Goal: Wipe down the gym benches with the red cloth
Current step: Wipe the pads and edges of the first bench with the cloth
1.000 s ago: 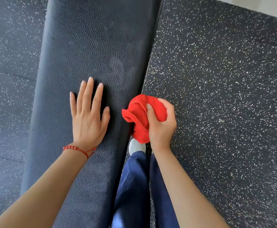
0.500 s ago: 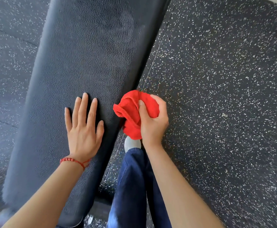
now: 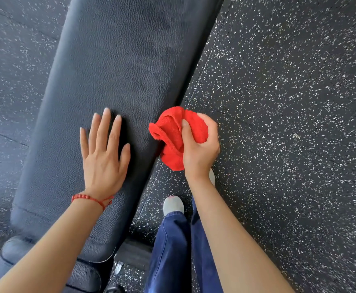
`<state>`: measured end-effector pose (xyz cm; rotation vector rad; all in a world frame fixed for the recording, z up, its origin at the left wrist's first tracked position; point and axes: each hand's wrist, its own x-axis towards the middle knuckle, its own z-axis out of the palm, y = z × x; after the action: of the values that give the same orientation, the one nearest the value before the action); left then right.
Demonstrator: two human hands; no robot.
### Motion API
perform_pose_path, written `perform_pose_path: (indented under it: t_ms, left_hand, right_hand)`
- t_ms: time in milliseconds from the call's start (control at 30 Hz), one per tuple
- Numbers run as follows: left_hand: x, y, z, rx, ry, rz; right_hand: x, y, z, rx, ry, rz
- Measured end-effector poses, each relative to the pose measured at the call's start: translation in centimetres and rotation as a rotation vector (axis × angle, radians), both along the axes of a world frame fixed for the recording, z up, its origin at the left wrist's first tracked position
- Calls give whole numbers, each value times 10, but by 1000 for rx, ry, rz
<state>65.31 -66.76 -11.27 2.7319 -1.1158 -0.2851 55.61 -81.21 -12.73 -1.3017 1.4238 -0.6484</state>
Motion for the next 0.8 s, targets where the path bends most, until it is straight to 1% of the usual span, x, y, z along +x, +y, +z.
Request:
perform_pose_path:
  t_ms: [200, 333, 800]
  left_hand:
    - [-35, 64, -1, 43, -4, 1]
    - [-47, 91, -1, 40, -3, 3]
    - [-48, 105, -11, 0, -60, -42]
  right_hand:
    - [-14, 36, 1, -4, -4, 0]
    - [-26, 64, 3, -1, -15, -5]
    - [-59, 133, 3, 25, -6, 16]
